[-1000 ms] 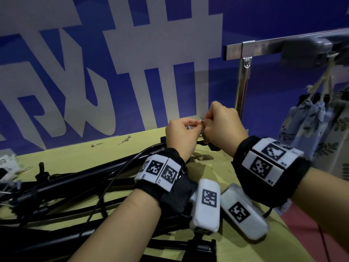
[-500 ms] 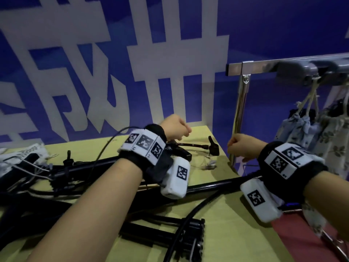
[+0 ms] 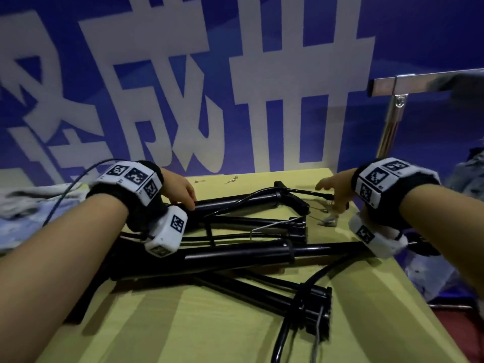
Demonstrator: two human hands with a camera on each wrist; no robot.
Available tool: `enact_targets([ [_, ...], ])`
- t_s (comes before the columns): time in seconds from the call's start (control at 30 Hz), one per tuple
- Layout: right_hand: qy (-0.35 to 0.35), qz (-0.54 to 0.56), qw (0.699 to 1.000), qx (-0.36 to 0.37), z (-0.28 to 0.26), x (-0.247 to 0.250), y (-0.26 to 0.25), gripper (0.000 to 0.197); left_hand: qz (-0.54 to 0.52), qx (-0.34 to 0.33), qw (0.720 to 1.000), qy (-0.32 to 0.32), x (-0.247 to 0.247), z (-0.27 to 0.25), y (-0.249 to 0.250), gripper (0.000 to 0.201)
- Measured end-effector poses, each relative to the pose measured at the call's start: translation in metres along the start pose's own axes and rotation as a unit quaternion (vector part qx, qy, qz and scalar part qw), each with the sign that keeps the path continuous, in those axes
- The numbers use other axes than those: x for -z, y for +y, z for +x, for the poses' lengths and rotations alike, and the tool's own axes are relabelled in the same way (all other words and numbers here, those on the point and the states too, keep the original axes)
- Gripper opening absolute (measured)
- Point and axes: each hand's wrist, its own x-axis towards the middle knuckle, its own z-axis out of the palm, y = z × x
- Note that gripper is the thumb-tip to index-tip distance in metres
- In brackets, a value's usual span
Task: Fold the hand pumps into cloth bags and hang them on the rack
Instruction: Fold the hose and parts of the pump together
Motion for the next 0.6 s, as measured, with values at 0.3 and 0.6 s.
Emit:
enact_targets([
  [0.3,0.032,0.064,0.997,-0.005,0.003,-0.005,-0.013,0.067,0.044,-0.057,0.997,0.015,-0.017,0.021,0.005,0.041],
  [0.6,0.026,0.447,0.894,0.026,-0.020,0.014,0.004,0.032,-0.064,-0.112,0.989,0.076,0.000,-0.001,-0.001,0.025],
])
